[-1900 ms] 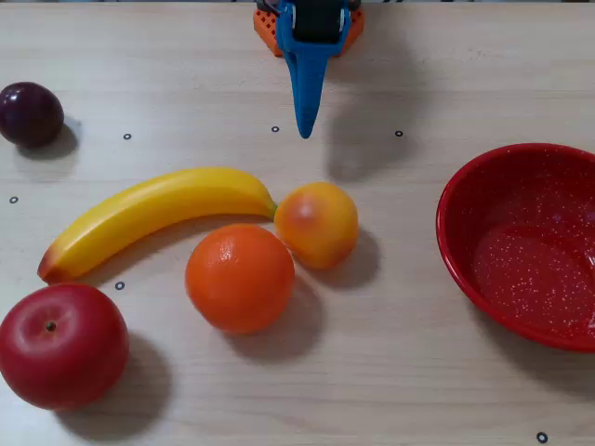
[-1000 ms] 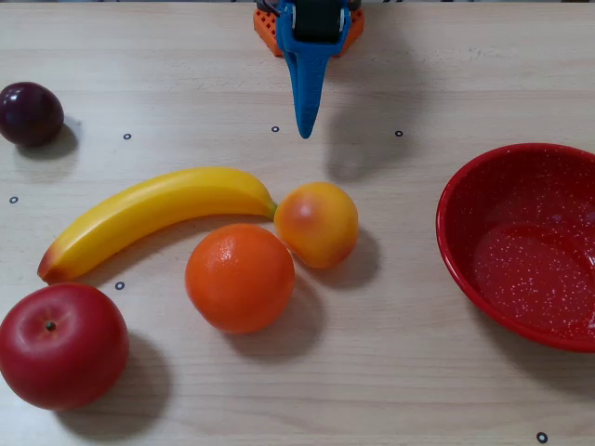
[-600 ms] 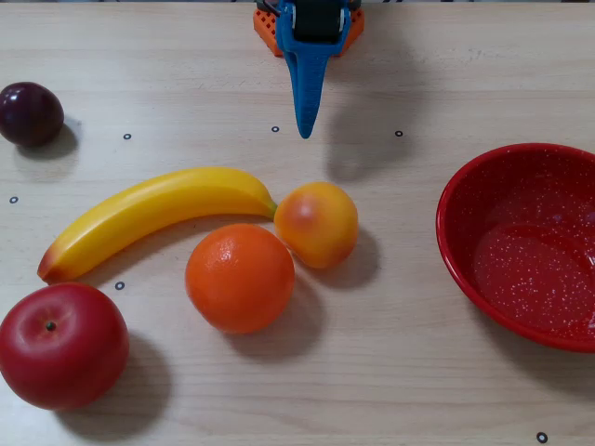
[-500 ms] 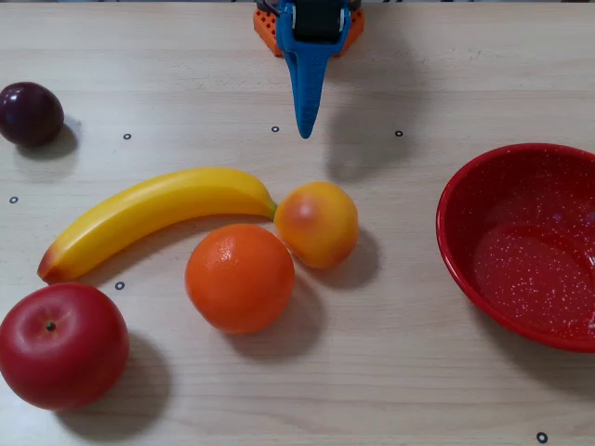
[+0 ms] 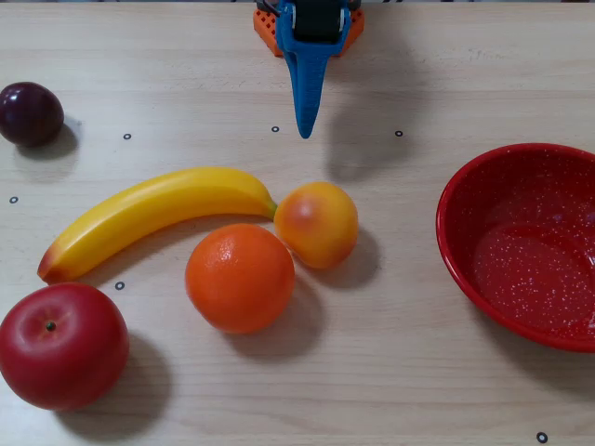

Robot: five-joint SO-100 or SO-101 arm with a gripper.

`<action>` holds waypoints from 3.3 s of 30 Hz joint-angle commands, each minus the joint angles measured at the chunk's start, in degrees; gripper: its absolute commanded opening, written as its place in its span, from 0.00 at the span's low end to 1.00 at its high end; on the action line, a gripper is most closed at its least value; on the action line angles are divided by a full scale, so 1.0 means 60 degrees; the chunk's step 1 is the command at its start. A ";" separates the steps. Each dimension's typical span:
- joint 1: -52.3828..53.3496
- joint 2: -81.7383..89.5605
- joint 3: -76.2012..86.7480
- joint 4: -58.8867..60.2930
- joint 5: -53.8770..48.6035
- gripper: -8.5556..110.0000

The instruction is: Put plum in the red bowl.

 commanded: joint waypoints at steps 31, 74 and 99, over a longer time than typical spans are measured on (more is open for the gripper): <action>-0.0146 0.0205 0.0366 -0.0352 -0.0146 0.07; 0.0059 -0.0981 -0.0835 -0.0396 -0.0645 0.07; 0.3047 -0.5435 -0.6138 -0.0469 -0.4087 0.07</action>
